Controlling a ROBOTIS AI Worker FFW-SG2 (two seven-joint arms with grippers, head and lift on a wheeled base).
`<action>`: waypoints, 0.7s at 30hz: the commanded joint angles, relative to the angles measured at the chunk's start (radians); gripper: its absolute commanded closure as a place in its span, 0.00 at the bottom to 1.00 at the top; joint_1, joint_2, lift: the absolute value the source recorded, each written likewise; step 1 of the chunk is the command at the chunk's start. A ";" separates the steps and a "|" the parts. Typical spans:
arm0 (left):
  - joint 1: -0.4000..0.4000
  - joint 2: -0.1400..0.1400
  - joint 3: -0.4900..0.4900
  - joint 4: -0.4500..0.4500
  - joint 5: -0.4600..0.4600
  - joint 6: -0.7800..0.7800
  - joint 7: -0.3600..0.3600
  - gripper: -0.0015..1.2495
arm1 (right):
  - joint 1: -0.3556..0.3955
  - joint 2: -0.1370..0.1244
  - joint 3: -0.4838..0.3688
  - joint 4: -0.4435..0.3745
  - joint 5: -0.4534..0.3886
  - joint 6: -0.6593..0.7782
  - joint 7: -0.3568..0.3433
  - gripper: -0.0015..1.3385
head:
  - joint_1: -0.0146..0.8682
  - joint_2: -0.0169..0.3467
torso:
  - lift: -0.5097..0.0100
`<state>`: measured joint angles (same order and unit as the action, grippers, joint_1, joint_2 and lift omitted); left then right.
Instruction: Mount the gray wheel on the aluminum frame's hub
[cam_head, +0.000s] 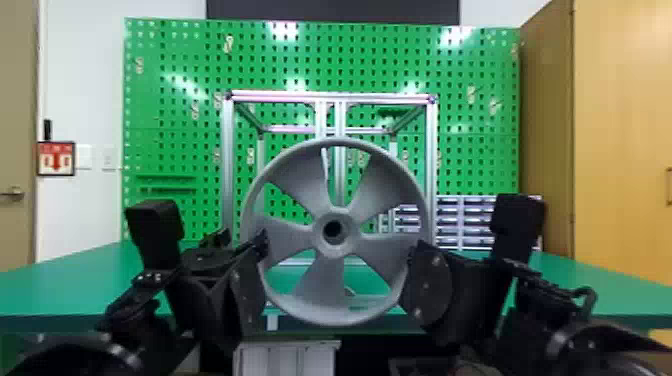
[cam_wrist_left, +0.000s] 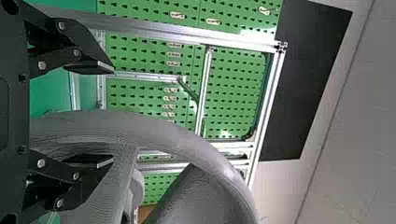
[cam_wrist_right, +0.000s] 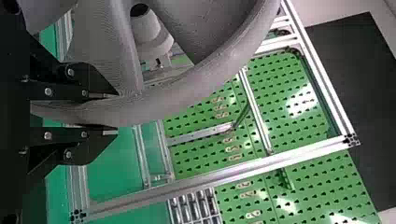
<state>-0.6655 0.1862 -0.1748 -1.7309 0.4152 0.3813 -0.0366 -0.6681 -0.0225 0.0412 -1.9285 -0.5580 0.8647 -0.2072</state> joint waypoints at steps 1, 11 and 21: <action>-0.008 -0.007 -0.002 0.019 -0.006 -0.001 0.000 0.45 | -0.007 0.004 -0.001 0.020 -0.005 -0.004 0.000 0.85 | 0.01 0.06 | 0.02; -0.008 -0.007 -0.003 0.020 -0.004 -0.001 0.011 0.48 | -0.010 0.004 -0.006 0.025 0.007 -0.009 0.000 0.85 | 0.01 0.06 | 0.02; -0.022 -0.007 -0.005 0.024 -0.015 -0.001 0.017 0.48 | -0.027 0.006 -0.009 0.048 0.006 -0.018 0.000 0.85 | 0.01 0.06 | 0.02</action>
<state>-0.6815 0.1795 -0.1772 -1.7102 0.4050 0.3805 -0.0230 -0.6907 -0.0197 0.0325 -1.8953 -0.5495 0.8530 -0.2070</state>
